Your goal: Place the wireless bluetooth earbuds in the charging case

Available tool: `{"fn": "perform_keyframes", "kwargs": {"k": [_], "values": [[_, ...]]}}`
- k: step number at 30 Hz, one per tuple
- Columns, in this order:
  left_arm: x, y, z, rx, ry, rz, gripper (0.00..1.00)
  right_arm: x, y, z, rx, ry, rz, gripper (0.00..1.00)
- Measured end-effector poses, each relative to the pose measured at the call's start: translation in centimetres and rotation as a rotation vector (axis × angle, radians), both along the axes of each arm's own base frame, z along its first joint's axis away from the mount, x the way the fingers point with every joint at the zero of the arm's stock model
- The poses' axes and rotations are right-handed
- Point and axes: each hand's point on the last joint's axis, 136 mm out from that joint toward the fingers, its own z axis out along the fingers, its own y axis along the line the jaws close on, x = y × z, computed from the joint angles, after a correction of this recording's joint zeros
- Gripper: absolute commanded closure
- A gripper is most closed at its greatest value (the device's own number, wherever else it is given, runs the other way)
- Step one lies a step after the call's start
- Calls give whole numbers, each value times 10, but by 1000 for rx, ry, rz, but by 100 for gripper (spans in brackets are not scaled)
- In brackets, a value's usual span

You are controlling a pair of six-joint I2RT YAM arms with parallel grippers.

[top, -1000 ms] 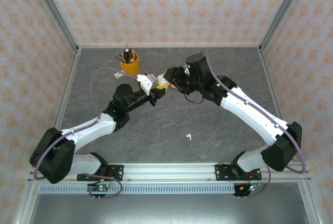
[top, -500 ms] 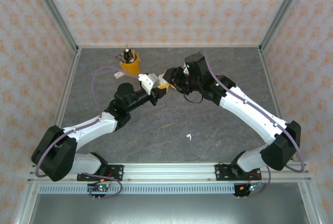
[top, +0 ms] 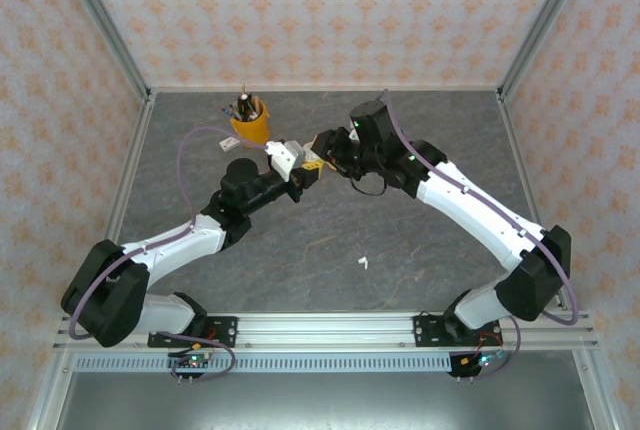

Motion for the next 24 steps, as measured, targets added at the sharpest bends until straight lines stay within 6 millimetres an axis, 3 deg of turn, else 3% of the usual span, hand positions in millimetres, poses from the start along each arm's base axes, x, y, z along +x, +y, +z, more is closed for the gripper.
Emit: {"fn": "perform_keyframes", "kwargs": {"k": [15, 24], "values": [[2, 2, -6, 39, -4, 7, 100, 3, 1, -6, -48, 1, 24, 64], [-7, -6, -6, 48, -14, -54, 100, 5, 0, -1, -61, -32, 36, 65]]}}
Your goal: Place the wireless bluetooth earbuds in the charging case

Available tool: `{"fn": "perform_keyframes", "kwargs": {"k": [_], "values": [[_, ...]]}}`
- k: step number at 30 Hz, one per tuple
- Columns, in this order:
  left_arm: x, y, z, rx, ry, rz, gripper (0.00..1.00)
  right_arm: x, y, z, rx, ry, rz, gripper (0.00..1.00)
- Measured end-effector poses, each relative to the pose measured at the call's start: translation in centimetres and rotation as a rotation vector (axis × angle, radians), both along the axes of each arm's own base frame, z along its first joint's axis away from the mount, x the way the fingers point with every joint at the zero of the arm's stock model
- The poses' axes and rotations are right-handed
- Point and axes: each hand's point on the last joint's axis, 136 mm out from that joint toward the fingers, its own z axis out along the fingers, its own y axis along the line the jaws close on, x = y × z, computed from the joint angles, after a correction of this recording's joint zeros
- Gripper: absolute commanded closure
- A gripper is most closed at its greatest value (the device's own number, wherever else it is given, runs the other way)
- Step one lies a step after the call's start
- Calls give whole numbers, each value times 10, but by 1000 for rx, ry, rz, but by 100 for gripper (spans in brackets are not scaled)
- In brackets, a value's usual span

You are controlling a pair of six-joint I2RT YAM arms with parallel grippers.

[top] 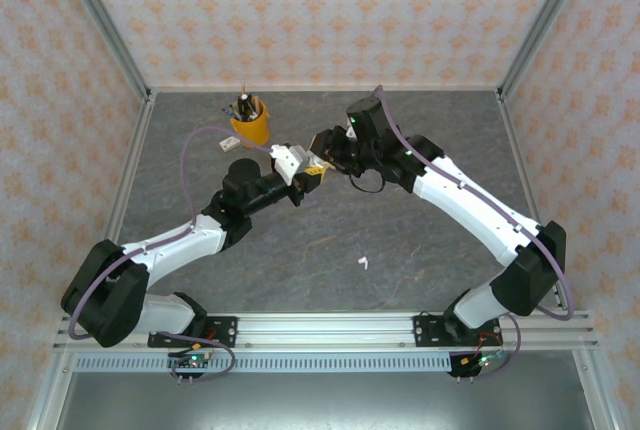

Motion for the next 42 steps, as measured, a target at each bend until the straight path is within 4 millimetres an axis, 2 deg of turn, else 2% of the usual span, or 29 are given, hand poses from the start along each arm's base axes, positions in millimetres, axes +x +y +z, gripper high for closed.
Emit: {"fn": "perform_keyframes", "kwargs": {"k": [19, 27, 38, 42], "values": [[0, 0, 0, -1, 3, -2, 100, -2, -2, -5, -16, -4, 12, 63], [-2, -1, -7, 9, 34, -5, 100, -6, -3, -15, -26, -9, 29, 64], [0, -3, -13, 5, 60, -5, 100, -9, -2, -18, -46, -29, 71, 67], [2, -4, -21, 14, 76, -4, 100, -13, 1, -23, -67, -24, 95, 68]]}}
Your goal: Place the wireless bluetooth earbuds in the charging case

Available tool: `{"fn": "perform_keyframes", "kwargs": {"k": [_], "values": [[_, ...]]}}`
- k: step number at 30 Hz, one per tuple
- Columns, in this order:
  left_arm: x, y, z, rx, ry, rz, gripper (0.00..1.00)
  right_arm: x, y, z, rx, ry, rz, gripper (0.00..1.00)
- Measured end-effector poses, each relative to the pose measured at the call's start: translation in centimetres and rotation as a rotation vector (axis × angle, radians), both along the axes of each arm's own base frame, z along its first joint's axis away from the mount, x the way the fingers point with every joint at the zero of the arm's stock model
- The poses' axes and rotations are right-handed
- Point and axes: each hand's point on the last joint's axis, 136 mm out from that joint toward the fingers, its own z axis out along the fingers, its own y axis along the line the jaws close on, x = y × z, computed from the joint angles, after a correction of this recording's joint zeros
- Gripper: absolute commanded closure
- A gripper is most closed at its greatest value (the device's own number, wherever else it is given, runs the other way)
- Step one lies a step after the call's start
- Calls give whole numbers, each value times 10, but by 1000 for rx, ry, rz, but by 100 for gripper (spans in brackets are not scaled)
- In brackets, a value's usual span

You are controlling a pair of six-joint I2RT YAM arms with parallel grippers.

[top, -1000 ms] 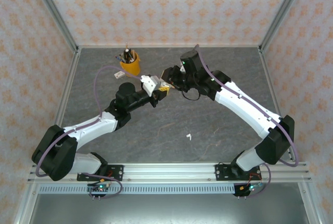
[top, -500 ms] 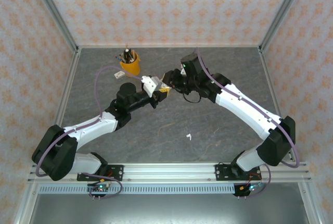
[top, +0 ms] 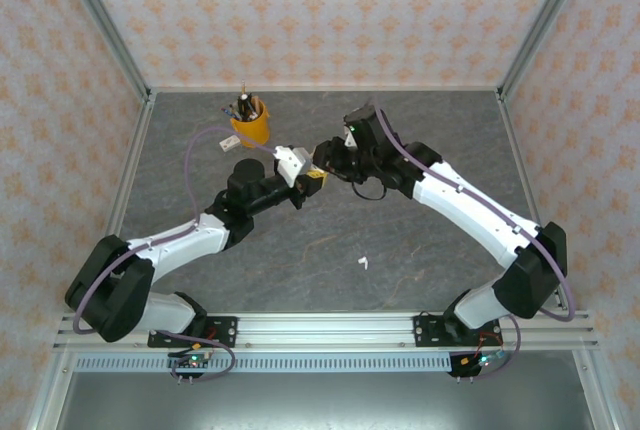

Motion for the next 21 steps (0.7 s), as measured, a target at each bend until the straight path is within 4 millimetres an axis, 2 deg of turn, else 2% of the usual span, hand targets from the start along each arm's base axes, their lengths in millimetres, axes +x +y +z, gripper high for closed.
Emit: {"fn": "perform_keyframes", "kwargs": {"k": [9, 21], "values": [[3, 0, -17, 15, 53, 13, 100, 2, 3, -19, -65, -10, 4, 69], [-5, 6, -51, 44, 160, 26, 100, 3, 11, -56, -140, 22, 29, 68]]}}
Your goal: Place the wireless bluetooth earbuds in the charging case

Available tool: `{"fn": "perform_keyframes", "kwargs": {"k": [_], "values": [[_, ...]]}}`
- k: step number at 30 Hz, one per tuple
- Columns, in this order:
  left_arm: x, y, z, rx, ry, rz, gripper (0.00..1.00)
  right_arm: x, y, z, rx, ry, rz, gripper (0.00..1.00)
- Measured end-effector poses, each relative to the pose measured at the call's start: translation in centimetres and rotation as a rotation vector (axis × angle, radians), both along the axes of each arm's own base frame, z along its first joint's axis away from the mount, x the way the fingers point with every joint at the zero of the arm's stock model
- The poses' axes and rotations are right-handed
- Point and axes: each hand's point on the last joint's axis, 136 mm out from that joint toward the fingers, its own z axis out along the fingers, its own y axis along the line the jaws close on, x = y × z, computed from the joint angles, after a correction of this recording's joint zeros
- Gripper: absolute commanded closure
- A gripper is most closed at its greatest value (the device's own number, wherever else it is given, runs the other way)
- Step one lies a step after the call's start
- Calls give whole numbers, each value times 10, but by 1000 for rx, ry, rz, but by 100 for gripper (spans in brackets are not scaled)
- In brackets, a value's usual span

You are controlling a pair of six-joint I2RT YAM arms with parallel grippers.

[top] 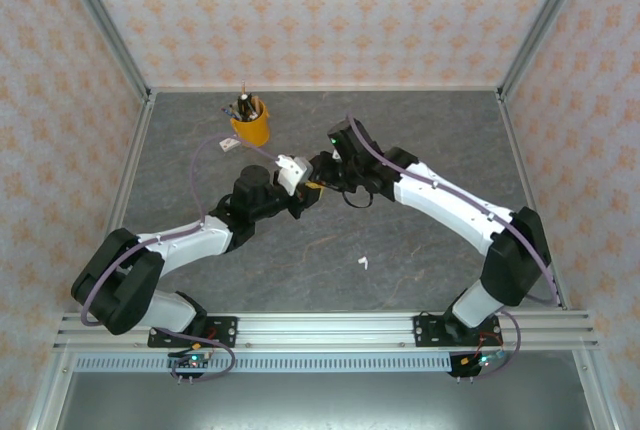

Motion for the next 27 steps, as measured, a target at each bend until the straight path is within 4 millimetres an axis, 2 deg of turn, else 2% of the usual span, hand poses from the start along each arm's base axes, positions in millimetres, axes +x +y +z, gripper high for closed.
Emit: {"fn": "perform_keyframes", "kwargs": {"k": [9, 18, 23, 27], "values": [[-4, 5, -15, 21, 29, 14, 100, -1, 2, -16, -35, 18, 10, 81], [-7, 7, -19, 25, 32, 14, 100, -4, -5, -22, -59, 12, -3, 85], [-9, 4, -14, 18, 16, 10, 100, -10, -14, -14, -52, -7, -18, 85], [-6, 9, -8, 14, -12, 47, 100, -15, -28, -4, -54, -37, -44, 85]]}}
